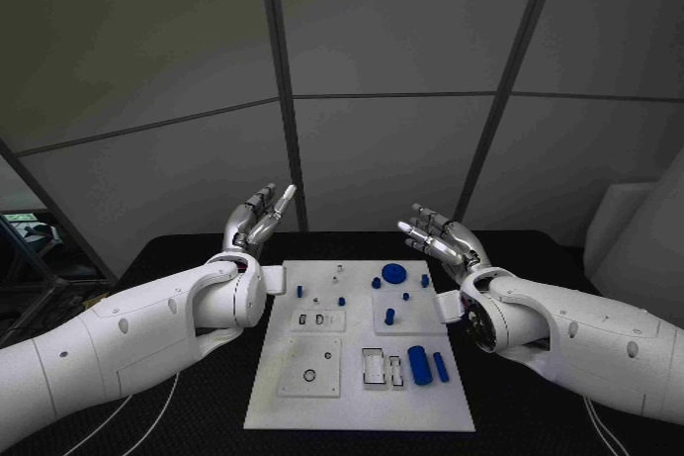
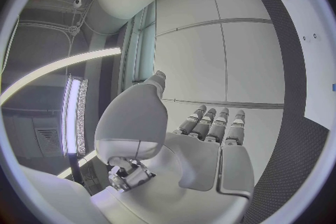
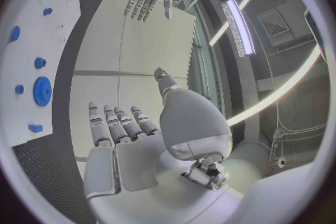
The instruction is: Assemble the parts on the task board
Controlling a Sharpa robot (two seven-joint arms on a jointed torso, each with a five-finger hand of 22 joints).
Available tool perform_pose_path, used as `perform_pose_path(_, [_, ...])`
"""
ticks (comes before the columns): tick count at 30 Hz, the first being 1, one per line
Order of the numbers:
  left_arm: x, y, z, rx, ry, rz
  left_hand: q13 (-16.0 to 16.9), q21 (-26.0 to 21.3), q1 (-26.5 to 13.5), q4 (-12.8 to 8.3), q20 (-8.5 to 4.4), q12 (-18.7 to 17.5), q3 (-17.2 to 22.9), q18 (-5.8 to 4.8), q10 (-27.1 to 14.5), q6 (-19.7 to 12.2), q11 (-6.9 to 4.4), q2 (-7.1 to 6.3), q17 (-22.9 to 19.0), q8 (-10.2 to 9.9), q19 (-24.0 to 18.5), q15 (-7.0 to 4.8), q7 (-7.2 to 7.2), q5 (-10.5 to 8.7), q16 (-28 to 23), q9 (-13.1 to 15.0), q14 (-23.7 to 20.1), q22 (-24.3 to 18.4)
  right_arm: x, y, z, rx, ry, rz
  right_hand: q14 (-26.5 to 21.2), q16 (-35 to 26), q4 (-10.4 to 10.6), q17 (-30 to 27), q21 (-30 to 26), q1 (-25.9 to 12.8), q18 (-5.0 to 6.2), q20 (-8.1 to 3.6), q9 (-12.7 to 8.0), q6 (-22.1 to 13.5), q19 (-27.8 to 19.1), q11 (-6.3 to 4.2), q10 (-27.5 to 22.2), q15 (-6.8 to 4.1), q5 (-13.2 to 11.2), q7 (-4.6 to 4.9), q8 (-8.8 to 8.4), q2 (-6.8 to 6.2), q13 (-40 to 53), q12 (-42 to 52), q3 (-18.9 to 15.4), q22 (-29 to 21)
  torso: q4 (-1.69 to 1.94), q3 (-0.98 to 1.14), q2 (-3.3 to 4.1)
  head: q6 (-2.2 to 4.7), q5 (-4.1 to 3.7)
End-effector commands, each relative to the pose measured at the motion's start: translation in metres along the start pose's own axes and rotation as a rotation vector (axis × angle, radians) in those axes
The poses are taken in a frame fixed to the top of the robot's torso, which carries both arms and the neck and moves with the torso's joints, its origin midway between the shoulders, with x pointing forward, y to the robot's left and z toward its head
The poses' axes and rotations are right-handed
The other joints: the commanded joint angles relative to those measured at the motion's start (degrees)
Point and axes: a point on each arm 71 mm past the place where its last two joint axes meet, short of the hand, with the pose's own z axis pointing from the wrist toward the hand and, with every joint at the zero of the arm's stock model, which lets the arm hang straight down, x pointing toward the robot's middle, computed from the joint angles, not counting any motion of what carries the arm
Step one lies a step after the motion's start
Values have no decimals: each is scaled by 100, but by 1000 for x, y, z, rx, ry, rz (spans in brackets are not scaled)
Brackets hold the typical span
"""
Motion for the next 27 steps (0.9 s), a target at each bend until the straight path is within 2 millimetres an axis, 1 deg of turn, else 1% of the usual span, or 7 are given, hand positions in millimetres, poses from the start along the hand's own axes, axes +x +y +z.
perform_pose_path(1, [4,-5,1,48,52,-10,8,28,89,29,44,34,6,65,56,51,29,4,11,31,41,67,309,39,44,8,55,14,12,-1,1,7,193,-70,2514,500,-391,190,571,738,461,31,189,1680,1695,8,2319,-74,83,764,347,74,197,445,207,267,-1,0,0,0,0])
perform_pose_path(6, [4,-5,1,48,52,-10,72,261,250,1,68,133,36,-26,638,534,239,59,118,118,655,245,500,35,235,64,991,144,12,-1,3,11,222,-85,3512,574,-656,156,836,960,671,21,253,3286,2315,-220,3595,-327,1,558,562,50,162,574,491,301,-1,0,0,0,0])
perform_pose_path(7, [-10,-7,-3,30,91,-27,96,359,288,-12,94,179,39,-49,863,678,289,71,153,147,907,282,555,32,314,80,1308,196,-4,11,5,-159,187,-381,3644,588,-698,163,878,977,691,-6,254,3457,2411,-261,3724,-362,-21,531,581,28,165,578,535,306,-69,-6,43,-44,0])
perform_pose_path(10, [-14,-10,-5,42,97,-21,260,1165,520,-152,60,563,40,90,2479,1724,442,111,365,393,2888,87,598,36,814,202,3161,593,-7,17,7,-194,207,-484,4097,634,-798,195,1042,959,709,-142,240,3804,2775,-393,4149,-503,-97,437,597,-49,174,562,688,337,-58,-1,77,-44,-8])
perform_pose_path(13, [-16,-12,-7,50,103,-15,345,1387,660,-273,27,851,19,202,3575,2595,398,147,429,602,3361,-38,606,40,987,292,3702,661,-9,21,10,-214,227,-559,4350,654,-836,216,1124,905,712,-224,235,3974,2963,-460,4392,-585,-136,390,591,-109,176,534,774,349,-56,8,110,-52,-6])
perform_pose_path(16, [-18,-14,-10,54,114,-10,332,1621,890,-494,-64,937,-19,273,4100,3386,251,177,568,779,3916,-227,546,31,1198,335,4426,721,-11,26,13,-234,246,-645,4681,682,-886,259,1282,834,709,-360,229,4146,3272,-542,4674,-700,-154,331,568,-199,180,472,884,393,-50,17,155,-61,0])
perform_pose_path(27, [-14,-29,-33,47,218,-14,303,1807,1326,-963,-286,934,-21,266,4586,3819,83,249,867,779,4532,-435,434,39,1451,241,5105,717,-15,55,25,-252,290,-921,5868,963,-1089,614,2187,760,697,-797,222,4424,4182,-722,5136,-1064,-99,211,418,-495,189,192,1080,823,-7,14,432,-7,-38])
